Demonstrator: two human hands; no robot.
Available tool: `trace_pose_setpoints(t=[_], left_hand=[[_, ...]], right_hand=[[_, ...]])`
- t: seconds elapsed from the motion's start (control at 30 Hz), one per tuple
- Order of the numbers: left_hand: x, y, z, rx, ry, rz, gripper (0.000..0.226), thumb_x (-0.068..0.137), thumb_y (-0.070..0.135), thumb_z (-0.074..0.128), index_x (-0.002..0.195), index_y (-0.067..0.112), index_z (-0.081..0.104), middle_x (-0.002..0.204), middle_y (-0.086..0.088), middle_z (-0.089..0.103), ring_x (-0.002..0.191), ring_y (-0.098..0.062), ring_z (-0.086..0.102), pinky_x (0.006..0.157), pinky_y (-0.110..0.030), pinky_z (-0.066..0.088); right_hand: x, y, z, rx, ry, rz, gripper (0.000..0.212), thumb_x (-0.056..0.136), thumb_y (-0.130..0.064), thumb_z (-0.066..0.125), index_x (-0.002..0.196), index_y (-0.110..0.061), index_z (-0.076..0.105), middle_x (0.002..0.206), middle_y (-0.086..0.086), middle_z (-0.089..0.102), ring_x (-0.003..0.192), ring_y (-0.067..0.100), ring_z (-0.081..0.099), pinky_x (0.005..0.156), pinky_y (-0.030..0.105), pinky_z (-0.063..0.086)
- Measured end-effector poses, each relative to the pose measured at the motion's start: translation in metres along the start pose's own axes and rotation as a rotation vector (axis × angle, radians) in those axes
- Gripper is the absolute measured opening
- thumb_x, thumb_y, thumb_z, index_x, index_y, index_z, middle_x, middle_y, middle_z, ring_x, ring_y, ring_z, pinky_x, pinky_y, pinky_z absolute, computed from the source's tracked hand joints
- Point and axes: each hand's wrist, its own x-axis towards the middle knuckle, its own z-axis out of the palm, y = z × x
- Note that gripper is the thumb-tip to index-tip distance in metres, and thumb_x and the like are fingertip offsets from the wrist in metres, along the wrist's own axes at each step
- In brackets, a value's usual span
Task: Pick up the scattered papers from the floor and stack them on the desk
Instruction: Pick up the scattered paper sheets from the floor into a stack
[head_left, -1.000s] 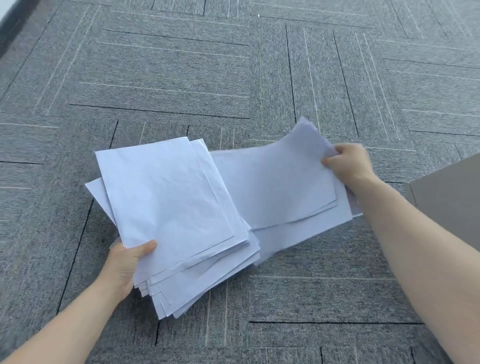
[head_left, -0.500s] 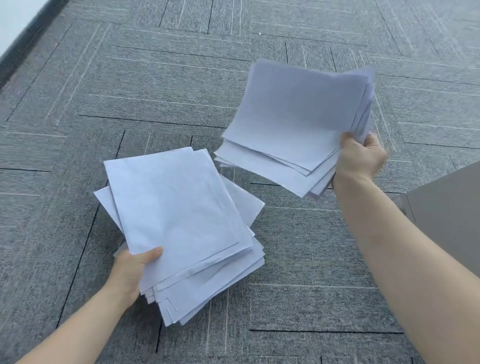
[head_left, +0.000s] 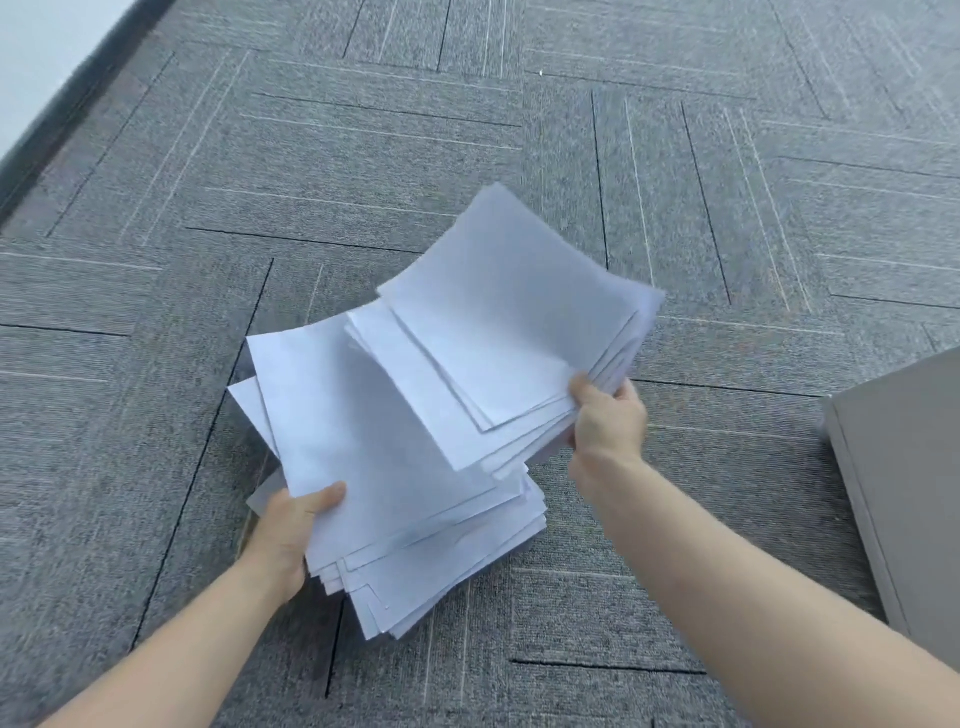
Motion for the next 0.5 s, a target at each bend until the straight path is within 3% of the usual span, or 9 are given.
trace_pose_setpoints(t=[0.07,0.17,0.2,0.3,0.37,0.5], left_hand=[[-0.002,0.002,0.0,-0.022,0.014,-0.017,0.017,0.096,0.02,0.056,0.108,0.01,0.065,0.108,-0.012,0.07,0.095,-0.03,0.066,0.082,-0.043,0.052],[0.0,0.002,-0.007,-0.028,0.014,-0.064,0.076,0.076,0.071,0.062,0.134,0.022,0.055,0.133,-0.005,0.061,0.122,-0.029,0.056,0.103,-0.053,0.043],[0.002,0.0,-0.009,-0.041,0.003,-0.069,0.087,0.068,0.08,0.061,0.137,0.028,0.053,0.136,-0.003,0.059,0.125,-0.029,0.054,0.105,-0.054,0.041],[-0.007,0.01,0.002,-0.088,-0.008,-0.077,0.062,0.085,0.07,0.048,0.124,0.024,0.062,0.117,-0.004,0.071,0.11,-0.029,0.064,0.1,-0.052,0.046],[-0.009,0.013,0.005,-0.095,-0.011,-0.095,0.052,0.089,0.062,0.049,0.118,0.022,0.064,0.11,-0.004,0.073,0.105,-0.028,0.065,0.097,-0.05,0.047],[-0.003,0.014,-0.003,-0.069,-0.02,-0.107,0.069,0.067,0.055,0.076,0.125,0.021,0.063,0.123,-0.009,0.068,0.114,-0.034,0.061,0.101,-0.055,0.043]], right_hand=[[-0.013,0.022,0.003,-0.037,-0.042,0.082,0.014,0.092,-0.008,0.063,0.09,-0.022,0.063,0.101,0.005,0.072,0.098,0.029,0.068,0.094,0.047,0.055],[-0.031,0.051,0.006,-0.103,-0.131,0.167,0.015,0.091,-0.01,0.064,0.093,-0.024,0.061,0.105,0.004,0.072,0.1,0.029,0.069,0.095,0.05,0.055],[-0.036,0.059,0.007,-0.12,-0.16,0.184,0.015,0.091,-0.01,0.065,0.094,-0.024,0.061,0.106,0.004,0.072,0.099,0.028,0.069,0.093,0.051,0.055],[-0.045,0.079,0.008,-0.2,-0.204,0.212,0.014,0.089,-0.009,0.067,0.096,-0.021,0.063,0.103,0.006,0.074,0.094,0.028,0.072,0.085,0.052,0.059],[-0.047,0.088,0.006,-0.306,-0.231,0.232,0.015,0.087,-0.014,0.069,0.101,-0.016,0.062,0.105,0.01,0.073,0.085,0.027,0.073,0.076,0.047,0.062],[-0.056,0.098,0.003,-0.476,-0.316,0.307,0.038,0.087,-0.026,0.069,0.114,-0.003,0.054,0.109,0.018,0.067,0.05,0.018,0.063,0.056,0.033,0.056]])
